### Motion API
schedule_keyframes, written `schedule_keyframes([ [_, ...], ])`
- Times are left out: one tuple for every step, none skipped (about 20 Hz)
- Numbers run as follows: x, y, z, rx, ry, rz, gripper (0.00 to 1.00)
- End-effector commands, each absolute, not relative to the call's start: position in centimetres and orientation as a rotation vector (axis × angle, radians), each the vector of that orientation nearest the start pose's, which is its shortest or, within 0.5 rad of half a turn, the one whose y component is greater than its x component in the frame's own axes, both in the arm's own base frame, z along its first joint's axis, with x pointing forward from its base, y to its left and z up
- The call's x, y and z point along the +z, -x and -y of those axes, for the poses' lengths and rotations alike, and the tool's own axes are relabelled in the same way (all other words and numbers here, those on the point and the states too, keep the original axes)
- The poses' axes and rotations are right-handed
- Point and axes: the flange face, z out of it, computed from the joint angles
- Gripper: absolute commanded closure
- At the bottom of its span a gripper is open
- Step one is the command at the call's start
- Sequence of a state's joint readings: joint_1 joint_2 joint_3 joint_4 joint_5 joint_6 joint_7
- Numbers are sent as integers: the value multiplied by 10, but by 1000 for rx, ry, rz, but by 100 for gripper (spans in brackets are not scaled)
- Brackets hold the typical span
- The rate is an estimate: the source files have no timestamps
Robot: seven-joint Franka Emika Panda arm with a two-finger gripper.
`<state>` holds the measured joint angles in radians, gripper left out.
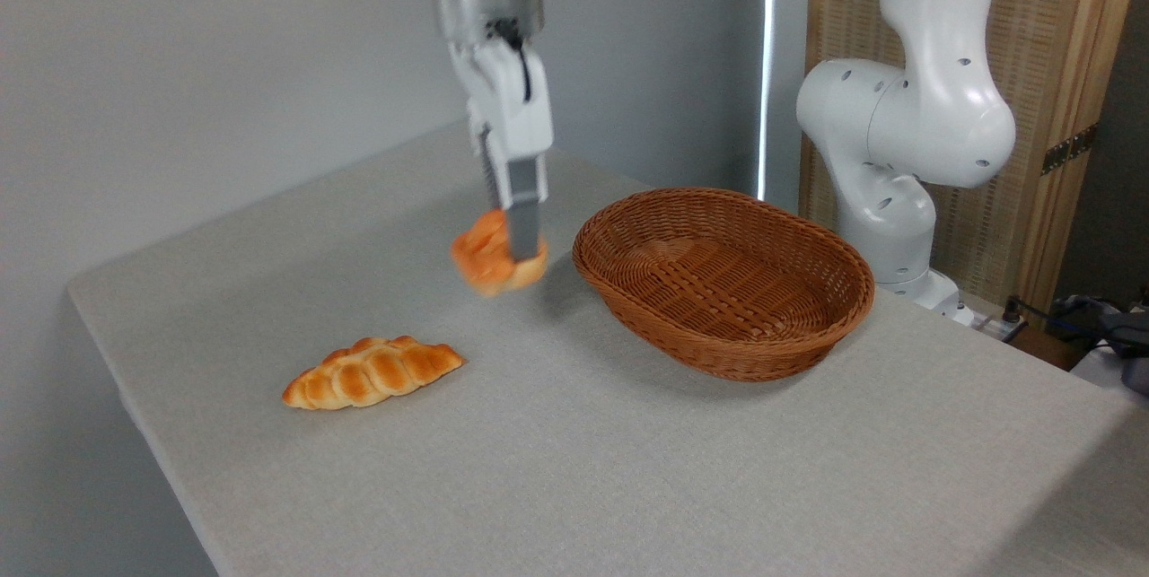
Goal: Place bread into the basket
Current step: 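Lift the round bun and carry it over the wicker basket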
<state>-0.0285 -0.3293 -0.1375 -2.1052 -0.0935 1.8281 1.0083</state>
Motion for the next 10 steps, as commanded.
schedule_keyframes([
  [585, -406, 106, -23, 2655, -1777, 50],
  [590, -394, 113, 4, 2640, -1808, 50],
  [594, -386, 118, 29, 2630, -1830, 50],
  [596, -377, 121, 51, 2620, -1849, 50],
  [591, -368, 126, 76, 2608, -1871, 50],
  [585, -357, 130, 91, 2591, -1892, 50],
  [576, -347, 133, 106, 2577, -1906, 50],
  [567, -338, 137, 122, 2558, -1925, 49],
  [562, -332, 141, 135, 2537, -1945, 49],
  [553, -326, 144, 161, 2523, -1957, 49],
])
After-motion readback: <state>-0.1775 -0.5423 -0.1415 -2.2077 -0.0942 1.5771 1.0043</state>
